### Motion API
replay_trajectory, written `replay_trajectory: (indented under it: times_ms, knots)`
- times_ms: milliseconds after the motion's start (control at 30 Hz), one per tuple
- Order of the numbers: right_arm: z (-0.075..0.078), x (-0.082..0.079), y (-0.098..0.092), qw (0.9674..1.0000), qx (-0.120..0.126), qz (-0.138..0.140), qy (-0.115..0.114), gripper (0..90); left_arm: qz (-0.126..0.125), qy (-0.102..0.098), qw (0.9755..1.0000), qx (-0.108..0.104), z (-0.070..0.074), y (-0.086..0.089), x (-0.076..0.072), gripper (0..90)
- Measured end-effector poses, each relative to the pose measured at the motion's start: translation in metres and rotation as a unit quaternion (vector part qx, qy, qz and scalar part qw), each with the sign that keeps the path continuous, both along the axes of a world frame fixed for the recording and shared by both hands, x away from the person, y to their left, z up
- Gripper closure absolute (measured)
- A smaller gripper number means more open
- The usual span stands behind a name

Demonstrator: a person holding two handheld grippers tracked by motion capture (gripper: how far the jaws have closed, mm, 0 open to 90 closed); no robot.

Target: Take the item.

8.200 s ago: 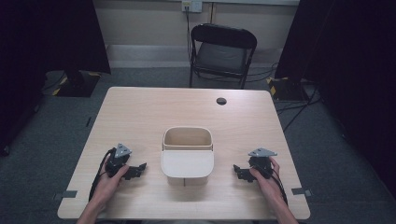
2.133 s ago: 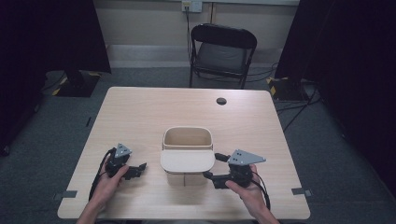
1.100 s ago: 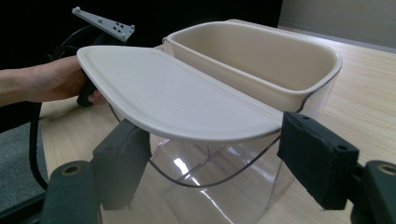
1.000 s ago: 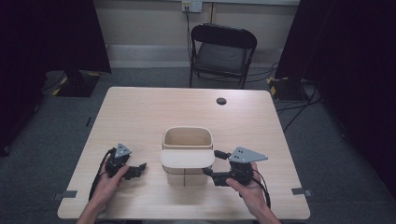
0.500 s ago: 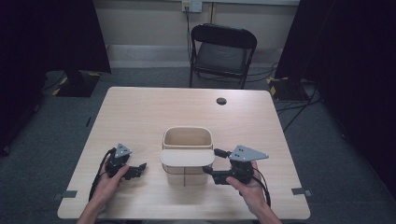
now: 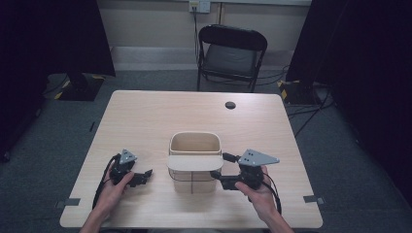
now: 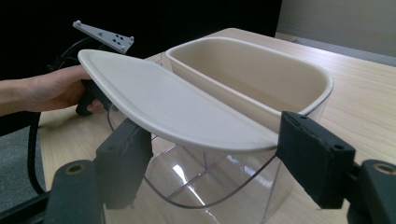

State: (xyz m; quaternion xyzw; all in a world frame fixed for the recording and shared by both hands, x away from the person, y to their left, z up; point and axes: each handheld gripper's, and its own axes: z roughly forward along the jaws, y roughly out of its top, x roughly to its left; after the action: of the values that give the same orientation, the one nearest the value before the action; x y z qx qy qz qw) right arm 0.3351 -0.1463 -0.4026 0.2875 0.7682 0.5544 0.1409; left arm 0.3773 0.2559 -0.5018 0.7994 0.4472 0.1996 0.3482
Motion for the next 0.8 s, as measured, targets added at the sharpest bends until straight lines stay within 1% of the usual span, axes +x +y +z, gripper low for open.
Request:
replay_trajectory:
  times_ms: [500, 800]
  knots:
    - [0.0036, 0.0045, 0.0022, 1.0000, 0.008, 0.005, 0.000, 28.0, 0.000, 0.000, 1.0000, 0.000, 0.0000, 0.0000, 0.0000, 12.7]
    - [0.0046, 0.0058, 0.0019, 0.9999, 0.014, 0.010, 0.001, 32.8, 0.000, 0.000, 1.0000, 0.000, 0.0000, 0.0000, 0.0000, 12.7]
